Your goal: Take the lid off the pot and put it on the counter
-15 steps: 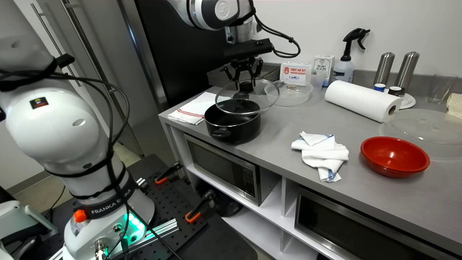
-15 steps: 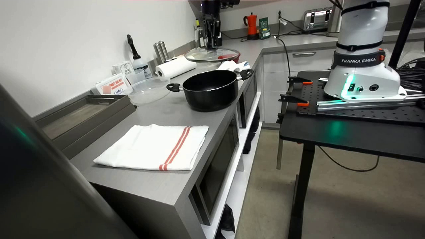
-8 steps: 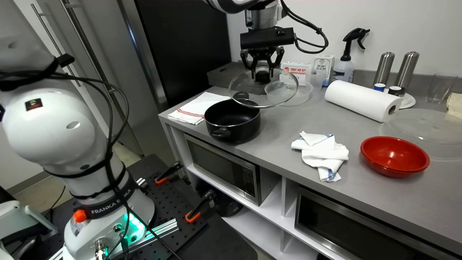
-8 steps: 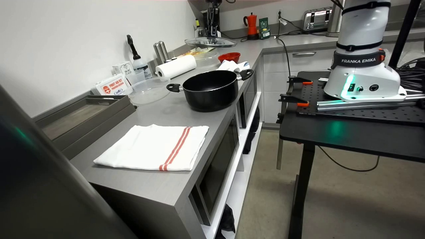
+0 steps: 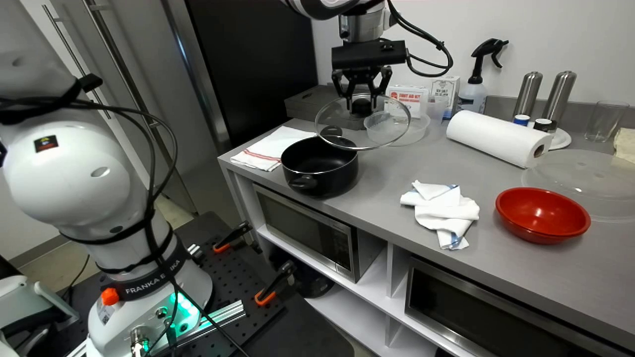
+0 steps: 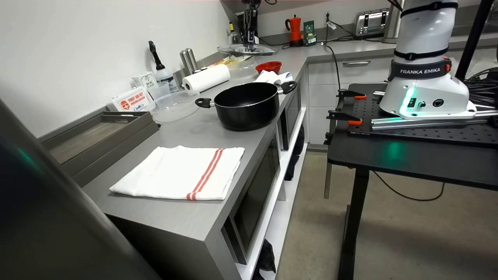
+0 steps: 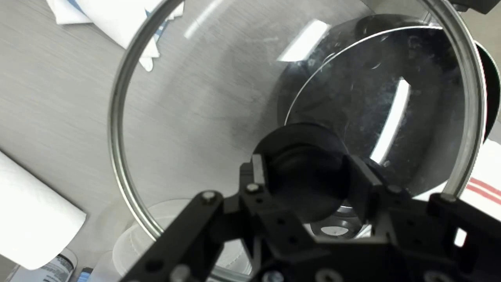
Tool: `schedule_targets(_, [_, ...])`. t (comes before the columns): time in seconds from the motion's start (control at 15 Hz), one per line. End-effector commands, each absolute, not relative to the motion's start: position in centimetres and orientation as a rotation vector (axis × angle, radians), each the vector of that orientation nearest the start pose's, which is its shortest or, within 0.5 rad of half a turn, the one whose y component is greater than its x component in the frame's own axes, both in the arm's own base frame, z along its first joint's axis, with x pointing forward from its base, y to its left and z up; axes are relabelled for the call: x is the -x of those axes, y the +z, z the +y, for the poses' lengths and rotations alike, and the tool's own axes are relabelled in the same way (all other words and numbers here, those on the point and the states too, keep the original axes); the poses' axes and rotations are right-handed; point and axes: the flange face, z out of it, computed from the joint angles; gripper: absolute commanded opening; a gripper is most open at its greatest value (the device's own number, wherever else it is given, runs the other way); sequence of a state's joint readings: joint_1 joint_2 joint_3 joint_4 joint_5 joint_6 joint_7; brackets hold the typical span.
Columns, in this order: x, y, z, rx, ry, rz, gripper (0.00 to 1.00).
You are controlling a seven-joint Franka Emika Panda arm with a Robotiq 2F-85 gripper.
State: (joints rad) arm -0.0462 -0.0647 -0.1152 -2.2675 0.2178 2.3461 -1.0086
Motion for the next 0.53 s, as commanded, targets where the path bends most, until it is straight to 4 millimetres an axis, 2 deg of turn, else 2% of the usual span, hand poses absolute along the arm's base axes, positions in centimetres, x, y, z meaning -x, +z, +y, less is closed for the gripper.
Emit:
schedule_targets(0.0, [-53.5,39.4,-9.0,2.87,-0.341,-1.01,0.25])
schedule_targets(0.2, [-55.8,38.4,-9.9,2.876,-0.333,-0.965,0.25])
schedule_targets(0.47, [-59.3,38.3,-11.1,2.897,-0.329,-0.931,0.25])
